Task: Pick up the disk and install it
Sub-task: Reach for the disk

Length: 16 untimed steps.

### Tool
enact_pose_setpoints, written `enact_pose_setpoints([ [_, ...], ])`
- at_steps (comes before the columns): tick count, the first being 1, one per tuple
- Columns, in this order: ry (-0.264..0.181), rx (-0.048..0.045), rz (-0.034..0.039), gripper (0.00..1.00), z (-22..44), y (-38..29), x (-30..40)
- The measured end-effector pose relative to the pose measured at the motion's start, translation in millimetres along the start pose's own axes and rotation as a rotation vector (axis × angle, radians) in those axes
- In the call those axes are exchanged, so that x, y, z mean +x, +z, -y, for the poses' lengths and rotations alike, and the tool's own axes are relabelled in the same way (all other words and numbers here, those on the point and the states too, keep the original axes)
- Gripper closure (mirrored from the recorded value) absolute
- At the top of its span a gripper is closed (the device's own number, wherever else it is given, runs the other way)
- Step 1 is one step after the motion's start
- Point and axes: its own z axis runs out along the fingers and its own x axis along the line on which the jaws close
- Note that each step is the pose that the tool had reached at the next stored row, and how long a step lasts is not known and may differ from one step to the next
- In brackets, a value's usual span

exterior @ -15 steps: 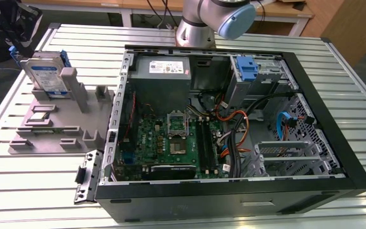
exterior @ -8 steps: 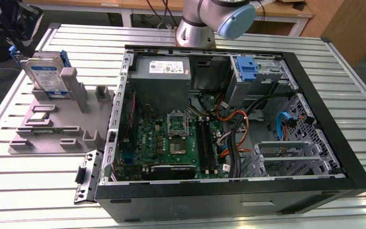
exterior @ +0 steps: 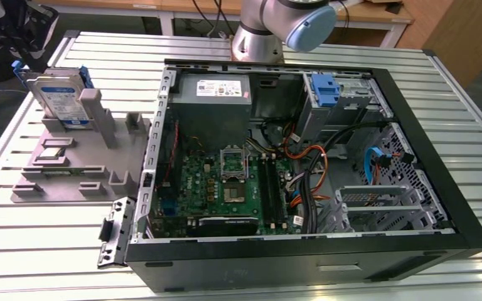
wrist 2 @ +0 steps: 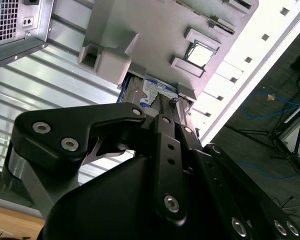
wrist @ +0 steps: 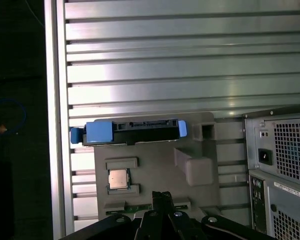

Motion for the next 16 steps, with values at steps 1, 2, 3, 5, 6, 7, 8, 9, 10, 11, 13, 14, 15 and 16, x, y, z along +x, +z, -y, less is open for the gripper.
enact_pose_setpoints([
  [1, 0.0, 0.0, 0.0, 0.9, -0.1, 0.0, 0.0],
  [2, 0.0, 0.0001, -0.0001, 0.9, -0.1, -0.1, 0.0],
  [3, 0.0, 0.0001, -0.0001, 0.9, -0.2, -0.1, 0.0],
  [5, 0.0, 0.0001, 0.0, 0.9, -0.4, 0.0, 0.0],
  [6, 0.0, 0.0, -0.0001, 0.9, -0.7, 0.0, 0.0],
  [7, 0.0, 0.0, -0.0002, 0.9, -1.2, 0.0, 0.1],
  [8, 0.0, -0.0001, -0.0002, 0.9, -1.6, 0.1, 0.1],
  [9, 0.0, -0.0003, -0.0001, 0.9, -2.1, 0.2, 0.2],
  [10, 0.0, -0.0004, -0.0001, 0.9, -2.6, 0.3, 0.2],
  [11, 0.0, -0.0005, -0.0001, 0.9, -3.1, 0.3, 0.2],
  [13, 0.0, -0.0009, -0.0001, 0.9, -3.9, 0.5, 0.3],
  [14, 0.0, -0.0009, -0.0002, 0.9, -4.5, 0.5, 0.4],
  [15, 0.0, -0.0009, -0.0001, 0.9, -5.3, 0.7, 0.4],
  [16, 0.0, -0.0009, -0.0002, 0.9, -6.2, 0.9, 0.5],
])
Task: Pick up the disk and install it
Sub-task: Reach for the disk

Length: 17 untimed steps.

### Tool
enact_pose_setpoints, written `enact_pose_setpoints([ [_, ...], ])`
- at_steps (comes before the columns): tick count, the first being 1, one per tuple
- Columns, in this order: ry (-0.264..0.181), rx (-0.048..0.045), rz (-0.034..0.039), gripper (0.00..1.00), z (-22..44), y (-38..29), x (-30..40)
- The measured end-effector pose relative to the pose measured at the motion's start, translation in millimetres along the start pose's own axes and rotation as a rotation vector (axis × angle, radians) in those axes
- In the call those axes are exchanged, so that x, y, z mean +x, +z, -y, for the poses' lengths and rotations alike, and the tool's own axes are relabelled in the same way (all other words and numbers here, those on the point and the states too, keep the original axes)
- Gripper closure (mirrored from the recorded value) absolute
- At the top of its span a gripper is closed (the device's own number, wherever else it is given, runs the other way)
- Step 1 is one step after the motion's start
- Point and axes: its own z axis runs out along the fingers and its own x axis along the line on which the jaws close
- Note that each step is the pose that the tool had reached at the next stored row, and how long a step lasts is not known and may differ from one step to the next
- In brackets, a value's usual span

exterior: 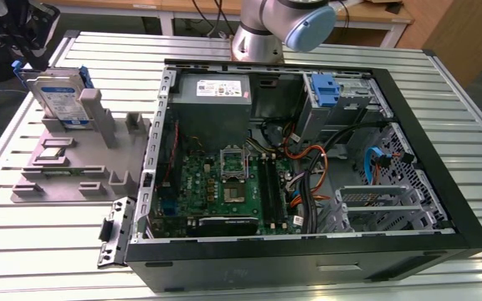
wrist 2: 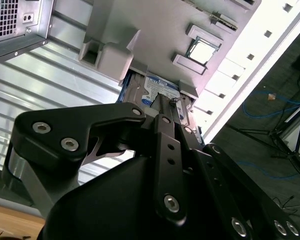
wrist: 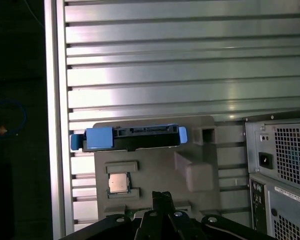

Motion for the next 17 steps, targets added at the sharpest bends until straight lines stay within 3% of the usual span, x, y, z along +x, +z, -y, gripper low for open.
enact_pose_setpoints([
  [12, 0.0, -0.0002, 0.0, 0.9, -16.6, 2.9, 1.4],
  [17, 0.0, -0.0003, 0.0001, 0.9, -18.3, 3.5, 1.5],
])
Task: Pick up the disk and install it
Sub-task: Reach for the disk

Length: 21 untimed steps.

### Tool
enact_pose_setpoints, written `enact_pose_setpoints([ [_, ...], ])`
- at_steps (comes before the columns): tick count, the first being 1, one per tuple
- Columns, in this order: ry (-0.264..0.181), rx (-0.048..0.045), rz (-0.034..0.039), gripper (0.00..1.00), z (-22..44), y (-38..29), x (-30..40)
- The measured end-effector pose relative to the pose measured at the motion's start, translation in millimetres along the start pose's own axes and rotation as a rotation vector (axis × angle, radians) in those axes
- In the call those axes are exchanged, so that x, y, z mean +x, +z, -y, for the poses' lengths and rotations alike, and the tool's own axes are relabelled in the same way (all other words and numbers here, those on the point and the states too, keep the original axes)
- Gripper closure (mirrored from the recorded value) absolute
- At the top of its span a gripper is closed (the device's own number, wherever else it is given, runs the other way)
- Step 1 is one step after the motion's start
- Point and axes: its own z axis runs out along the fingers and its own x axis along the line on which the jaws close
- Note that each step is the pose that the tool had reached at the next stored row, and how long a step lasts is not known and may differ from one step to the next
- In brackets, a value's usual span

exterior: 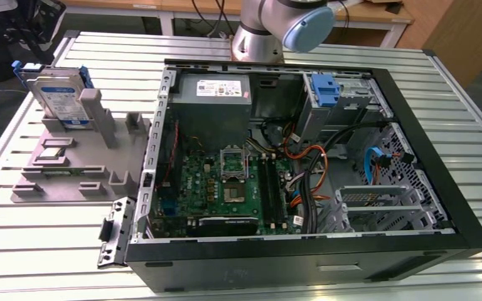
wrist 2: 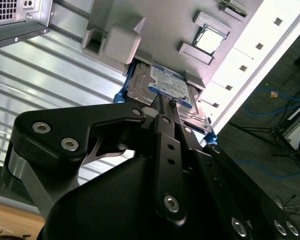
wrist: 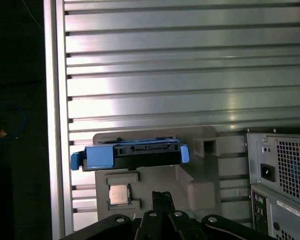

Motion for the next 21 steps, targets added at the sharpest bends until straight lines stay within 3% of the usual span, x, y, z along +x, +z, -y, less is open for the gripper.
enact_pose_setpoints([
  [21, 0.0, 0.0, 0.0, 0.9, -0.4, 5.3, 0.2],
])
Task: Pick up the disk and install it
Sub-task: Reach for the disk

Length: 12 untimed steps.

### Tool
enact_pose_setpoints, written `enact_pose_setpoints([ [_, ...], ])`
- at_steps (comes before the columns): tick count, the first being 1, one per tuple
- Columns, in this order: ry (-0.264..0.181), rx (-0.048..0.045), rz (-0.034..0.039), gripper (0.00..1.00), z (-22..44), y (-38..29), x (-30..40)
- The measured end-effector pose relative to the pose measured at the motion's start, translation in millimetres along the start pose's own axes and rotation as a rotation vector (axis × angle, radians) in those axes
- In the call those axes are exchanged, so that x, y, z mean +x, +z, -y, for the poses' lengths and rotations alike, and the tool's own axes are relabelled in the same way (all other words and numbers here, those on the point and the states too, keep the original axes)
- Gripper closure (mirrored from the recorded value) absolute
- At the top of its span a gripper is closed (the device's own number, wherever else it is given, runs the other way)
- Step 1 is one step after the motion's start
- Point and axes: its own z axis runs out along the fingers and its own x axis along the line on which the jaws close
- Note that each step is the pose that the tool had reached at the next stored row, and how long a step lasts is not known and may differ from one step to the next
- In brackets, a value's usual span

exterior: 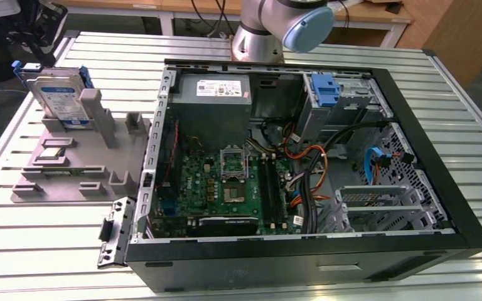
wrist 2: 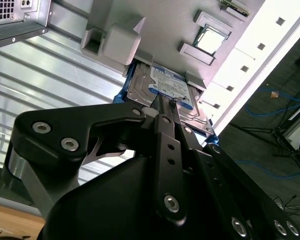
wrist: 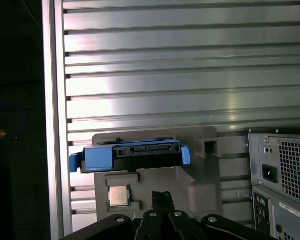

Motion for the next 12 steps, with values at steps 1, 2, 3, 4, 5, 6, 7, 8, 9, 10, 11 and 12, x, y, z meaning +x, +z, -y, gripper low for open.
enact_pose_setpoints([
  [1, 0.0, -0.0003, 0.0002, 0.9, -0.2, 0.2, 0.0],
  [2, 0.0, -0.0004, 0.0003, 0.9, -0.6, 0.3, 0.1],
  [3, 0.0, -0.0004, 0.0, 0.9, -1.1, 0.2, 0.1],
  [4, 0.0, -0.0005, -0.0001, 0.9, -1.7, 0.3, 0.2],
  [5, 0.0, -0.0006, 0.0, 0.9, -2.3, 0.4, 0.2],
  [6, 0.0, -0.0008, 0.0, 0.9, -3.1, 0.6, 0.3],
  [7, 0.0, -0.0009, -0.0001, 0.9, -3.9, 0.6, 0.3],
  [8, 0.0, -0.0011, -0.0002, 0.9, -4.8, 0.7, 0.4],
  [9, 0.0, -0.0013, -0.0001, 0.9, -5.6, 0.9, 0.5],
  [10, 0.0, -0.0014, -0.0001, 0.9, -6.5, 1.0, 0.5],
  [11, 0.0, -0.0015, -0.0001, 0.9, -7.4, 1.1, 0.6],
  [12, 0.0, -0.0016, -0.0001, 0.9, -7.9, 1.2, 0.6],
])
